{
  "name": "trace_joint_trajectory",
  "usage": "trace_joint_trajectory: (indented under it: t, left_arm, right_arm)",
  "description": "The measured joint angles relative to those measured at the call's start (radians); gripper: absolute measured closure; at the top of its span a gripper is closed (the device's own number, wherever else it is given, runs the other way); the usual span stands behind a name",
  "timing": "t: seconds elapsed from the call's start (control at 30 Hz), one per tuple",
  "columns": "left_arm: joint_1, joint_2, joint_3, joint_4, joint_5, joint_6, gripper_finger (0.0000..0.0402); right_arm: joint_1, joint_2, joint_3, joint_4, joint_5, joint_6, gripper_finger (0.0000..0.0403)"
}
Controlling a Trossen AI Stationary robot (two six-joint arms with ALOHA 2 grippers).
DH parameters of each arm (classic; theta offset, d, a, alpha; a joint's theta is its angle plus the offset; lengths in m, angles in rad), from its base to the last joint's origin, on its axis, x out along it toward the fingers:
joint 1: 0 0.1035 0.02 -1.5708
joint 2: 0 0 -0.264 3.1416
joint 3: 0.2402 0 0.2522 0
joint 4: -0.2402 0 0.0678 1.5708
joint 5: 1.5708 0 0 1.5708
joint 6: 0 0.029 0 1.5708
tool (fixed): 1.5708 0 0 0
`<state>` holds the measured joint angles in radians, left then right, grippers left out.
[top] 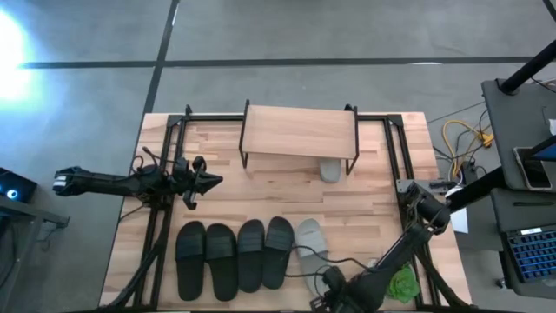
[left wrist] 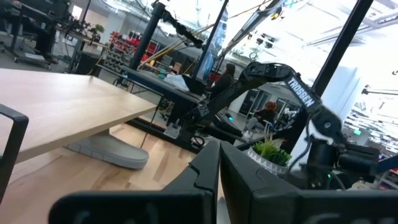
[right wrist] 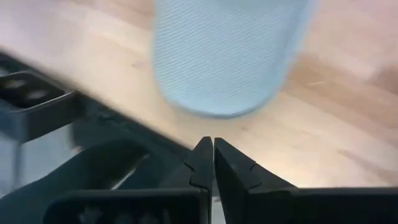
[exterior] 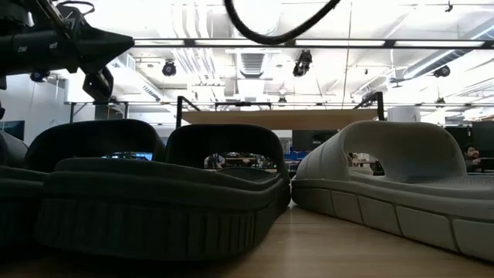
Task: Pick and place slides into the shelf
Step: Move the gray slide under the shelf
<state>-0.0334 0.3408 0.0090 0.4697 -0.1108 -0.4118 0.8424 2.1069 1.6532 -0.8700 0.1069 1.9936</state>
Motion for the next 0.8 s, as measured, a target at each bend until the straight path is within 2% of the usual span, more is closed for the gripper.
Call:
trace_joint_trajectory:
  t: [0.1, 0.3, 0.53, 0.8]
  left_arm:
    - [0.0, 0.002, 0.0, 0.001, -0.001, 0.0, 0.0402]
    - [0.0, 0.004, 0.0, 0.0, -0.001, 0.0, 0.0402]
    - [0.0, 0.012, 0.0, 0.0, -0.002, 0.0, 0.0402]
    - [0.0, 0.007, 0.0, 0.001, 0.0, -0.001, 0.0402]
  right_arm:
    - [0.002, 0.002, 0.007, -0.005, -0.005, -0.021, 0.0394]
    - [-0.001, 0.006, -0.063, 0.189, -0.048, -0.037, 0.0394]
    - [-0.035, 0.006, -0.1, 0.196, -0.053, -0.169, 0.0394]
    - [-0.139, -0.009, -0.198, 0.155, -0.027, -0.358, 0.0395]
